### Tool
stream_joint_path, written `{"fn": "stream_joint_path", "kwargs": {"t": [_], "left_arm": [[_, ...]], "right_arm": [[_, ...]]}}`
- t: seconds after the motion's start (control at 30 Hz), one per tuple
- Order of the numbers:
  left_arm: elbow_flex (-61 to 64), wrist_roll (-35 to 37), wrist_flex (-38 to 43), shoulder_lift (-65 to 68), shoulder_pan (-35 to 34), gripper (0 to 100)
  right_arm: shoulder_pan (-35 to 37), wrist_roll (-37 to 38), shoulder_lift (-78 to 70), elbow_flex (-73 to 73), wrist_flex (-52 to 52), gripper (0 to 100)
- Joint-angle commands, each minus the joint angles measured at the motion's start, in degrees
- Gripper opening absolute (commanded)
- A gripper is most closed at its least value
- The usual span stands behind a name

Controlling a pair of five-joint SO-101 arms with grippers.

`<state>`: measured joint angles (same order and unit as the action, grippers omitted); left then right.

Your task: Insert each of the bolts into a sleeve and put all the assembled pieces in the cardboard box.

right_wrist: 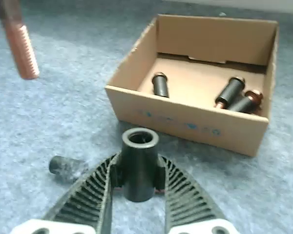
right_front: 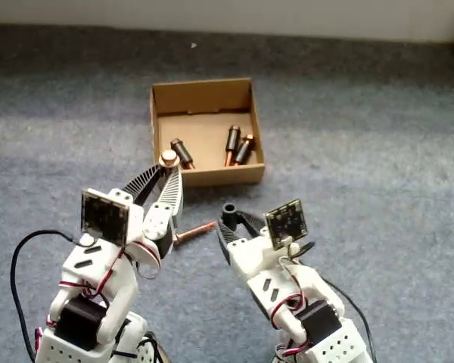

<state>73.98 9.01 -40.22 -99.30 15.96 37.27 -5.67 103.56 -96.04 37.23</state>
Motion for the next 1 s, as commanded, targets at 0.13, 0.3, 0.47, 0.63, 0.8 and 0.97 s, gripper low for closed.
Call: {"fn": "stream_joint_path", "kwargs": {"t": [0.13,0.3,0.47,0.63,0.8,0.97], "left_arm": [[-0.3,2.2,2.1,-5.0,-0.6,1],[-0.6,5.2,2.1,-5.0,-0.4,1],[-1.2,5.4,2.0,-5.0,-0.2,1],[-3.3,7.9,0.9,-5.0,4.6,1],[-3.0,7.8,0.2,-5.0,9.1,1],[-3.1,7.8,-1.1,-5.0,9.9,1]], "right_arm": [[6.9,5.7,1.5,-5.6,-7.1,0.6],[11.3,3.3,1.5,-5.6,-7.2,0.6],[12.2,3.2,1.4,-5.6,-7.1,0.6],[12.2,3.2,1.5,-5.7,-7.2,0.6],[11.8,3.3,1.5,-5.7,-8.7,0.6],[11.4,3.3,1.5,-5.7,-9.0,0.6]]}}
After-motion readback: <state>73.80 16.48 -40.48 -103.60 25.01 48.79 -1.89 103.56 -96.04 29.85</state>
